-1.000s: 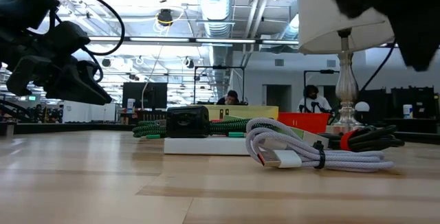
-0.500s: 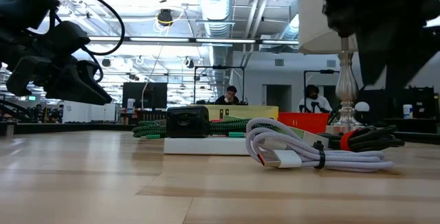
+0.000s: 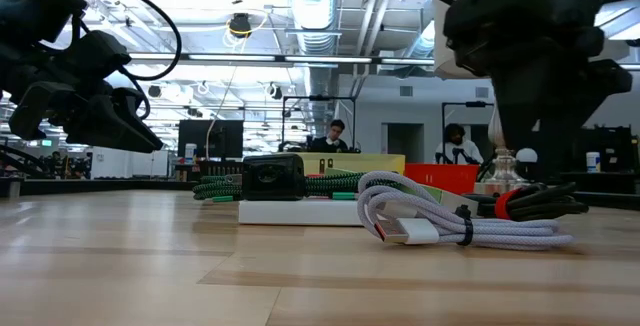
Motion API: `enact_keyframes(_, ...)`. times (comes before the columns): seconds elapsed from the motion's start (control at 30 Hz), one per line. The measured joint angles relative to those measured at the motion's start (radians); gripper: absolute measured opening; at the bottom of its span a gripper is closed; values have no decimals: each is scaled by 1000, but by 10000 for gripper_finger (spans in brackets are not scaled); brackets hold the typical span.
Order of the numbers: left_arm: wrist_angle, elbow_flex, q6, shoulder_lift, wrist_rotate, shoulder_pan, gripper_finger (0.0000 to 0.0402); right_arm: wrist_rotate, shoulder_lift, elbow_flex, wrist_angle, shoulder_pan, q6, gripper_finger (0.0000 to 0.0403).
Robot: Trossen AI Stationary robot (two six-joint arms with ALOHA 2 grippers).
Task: Pick and place items into bin
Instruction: Put the black charger cable into the yellow bin
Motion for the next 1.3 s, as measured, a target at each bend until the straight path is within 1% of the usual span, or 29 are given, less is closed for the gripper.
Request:
enact_keyframes(0.23, 0, 0, 0, 0, 0, 0, 116, 0, 0, 0, 36, -15, -28, 235)
enact_keyframes(0.5, 0, 0, 0, 0, 0, 0, 116, 0, 0, 0, 34, -14, -29, 235)
enact_keyframes(0.67, 0, 0, 0, 0, 0, 0, 116, -1, 34, 0, 38, -14, -37, 235)
enact_keyframes(0.97, 0, 0, 0, 0, 0, 0, 116, -79, 130, 0, 56, -14, -64, 235)
enact_keyframes(1.2, -1, 0, 0, 0, 0, 0, 116, -109, 151, 1, 89, -14, -105, 234)
enact_keyframes(1.3, -2, 0, 0, 0, 0, 0, 116, -116, 151, 1, 87, -14, -99, 225)
